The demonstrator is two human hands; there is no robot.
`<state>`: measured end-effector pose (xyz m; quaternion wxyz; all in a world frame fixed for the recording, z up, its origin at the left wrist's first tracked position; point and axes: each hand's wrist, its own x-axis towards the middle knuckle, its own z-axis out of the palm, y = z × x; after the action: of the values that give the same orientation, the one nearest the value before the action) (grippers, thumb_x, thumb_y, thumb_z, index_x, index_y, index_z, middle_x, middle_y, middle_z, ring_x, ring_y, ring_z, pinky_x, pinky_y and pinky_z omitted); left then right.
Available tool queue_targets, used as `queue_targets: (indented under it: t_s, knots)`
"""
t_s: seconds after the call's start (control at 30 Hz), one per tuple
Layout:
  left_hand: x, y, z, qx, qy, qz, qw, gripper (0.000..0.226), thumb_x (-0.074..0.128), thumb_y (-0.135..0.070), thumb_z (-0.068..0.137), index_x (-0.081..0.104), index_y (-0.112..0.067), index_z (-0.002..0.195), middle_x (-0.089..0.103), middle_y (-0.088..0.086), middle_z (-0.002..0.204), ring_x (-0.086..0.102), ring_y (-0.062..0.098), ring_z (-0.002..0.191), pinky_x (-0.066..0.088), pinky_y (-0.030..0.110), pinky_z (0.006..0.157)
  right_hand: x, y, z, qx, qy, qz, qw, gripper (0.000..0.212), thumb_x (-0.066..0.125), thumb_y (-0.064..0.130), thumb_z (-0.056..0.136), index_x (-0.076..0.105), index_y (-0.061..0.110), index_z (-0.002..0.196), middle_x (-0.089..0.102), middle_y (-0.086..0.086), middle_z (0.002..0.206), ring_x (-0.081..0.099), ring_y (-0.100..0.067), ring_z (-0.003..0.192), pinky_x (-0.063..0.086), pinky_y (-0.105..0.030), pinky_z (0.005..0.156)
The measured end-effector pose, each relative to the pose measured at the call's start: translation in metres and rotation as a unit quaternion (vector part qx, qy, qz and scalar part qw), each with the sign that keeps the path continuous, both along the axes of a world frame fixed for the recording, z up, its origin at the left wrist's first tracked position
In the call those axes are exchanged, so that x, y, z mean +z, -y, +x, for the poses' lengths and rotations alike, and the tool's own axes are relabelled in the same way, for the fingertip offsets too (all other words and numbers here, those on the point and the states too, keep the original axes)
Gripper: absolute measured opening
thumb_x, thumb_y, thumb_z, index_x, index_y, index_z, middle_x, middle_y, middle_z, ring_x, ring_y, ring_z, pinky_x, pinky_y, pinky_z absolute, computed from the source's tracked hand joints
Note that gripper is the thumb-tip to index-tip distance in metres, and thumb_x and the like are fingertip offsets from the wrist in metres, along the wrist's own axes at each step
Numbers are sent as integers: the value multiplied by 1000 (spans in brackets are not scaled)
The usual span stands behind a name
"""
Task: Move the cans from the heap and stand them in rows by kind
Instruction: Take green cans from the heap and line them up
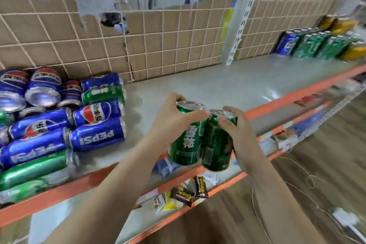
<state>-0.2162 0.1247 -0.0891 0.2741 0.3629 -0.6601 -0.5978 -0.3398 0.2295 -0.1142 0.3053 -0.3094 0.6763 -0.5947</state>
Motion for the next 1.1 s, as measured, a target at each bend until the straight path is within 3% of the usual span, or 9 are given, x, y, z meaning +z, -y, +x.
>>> queue_targets:
  t_s: [0.1, 0.23, 0.4, 0.5, 0.57, 0.7, 0.9, 1.03, 1.1]
  knots:
    - [-2, -28, -60, -43, 2, 18, 999, 39, 84, -34, 56, 58, -26, 84, 67, -7, 77, 66, 10, 70, 51, 26, 65, -3, -37, -53, -29, -27, 14, 999, 40, 72, 36, 78, 54, 31, 113, 59, -2, 118, 57, -20, 110, 48, -40, 93]
    - [-2, -69, -150, -85, -17, 20, 996, 19, 80, -14, 68, 65, -16, 81, 67, -6, 64, 64, 4, 57, 49, 15, 52, 3, -88, -131, -86, -53, 6, 995, 28, 78, 32, 71, 63, 29, 94, 67, 6, 98, 61, -15, 97, 50, -30, 83]
    - [-10, -115, -254, -123, -23, -8, 992, 29, 81, -19, 67, 63, -17, 90, 66, -5, 77, 63, 6, 65, 49, 17, 59, 1, -141, -227, -131, -60, 17, 989, 53, 79, 44, 56, 63, 24, 103, 67, -2, 104, 64, -20, 97, 52, -37, 83]
    - [-13, -137, -304, -143, -10, -8, 990, 45, 86, -34, 54, 62, -20, 89, 66, -6, 79, 63, 10, 71, 48, 24, 65, -1, -167, -272, -159, -55, 5, 986, 42, 83, 28, 65, 63, 22, 103, 67, -1, 103, 64, -13, 93, 52, -31, 82]
    - [-13, -146, -337, -151, -3, -19, 988, 58, 84, -47, 42, 63, -21, 89, 66, -5, 83, 62, 12, 75, 48, 26, 69, -4, -180, -300, -175, -56, 9, 983, 46, 83, 33, 64, 63, 23, 104, 66, -2, 107, 63, -12, 96, 52, -34, 86]
    - [-14, -157, -400, -169, 17, -37, 985, 47, 84, -26, 63, 58, -14, 100, 61, -7, 85, 57, 8, 73, 44, 14, 61, -14, -191, -357, -206, -33, 3, 978, 65, 79, 57, 45, 64, 30, 102, 64, -5, 113, 62, -19, 102, 50, -45, 92]
    - [-25, -143, -509, -132, 9, -28, 991, 48, 86, -20, 61, 58, -14, 99, 65, -2, 88, 62, 16, 79, 50, 30, 74, -17, -180, -456, -220, -36, -11, 975, 53, 78, 39, 55, 64, 21, 103, 69, -2, 102, 66, -14, 90, 52, -28, 78]
    - [-22, -120, -590, -125, 0, -23, 992, 56, 84, -34, 44, 60, -20, 92, 67, -1, 89, 65, 19, 83, 54, 36, 79, -9, -156, -537, -212, -37, -31, 976, 40, 84, 22, 65, 64, 20, 101, 71, 1, 95, 67, -14, 86, 52, -30, 78]
    - [-18, -108, -623, -117, -4, -8, 993, 56, 87, -35, 40, 61, -22, 88, 68, -1, 89, 67, 18, 84, 55, 34, 78, -3, -145, -574, -202, -41, -23, 978, 45, 83, 25, 64, 64, 18, 104, 70, -1, 96, 67, -15, 87, 53, -31, 78]
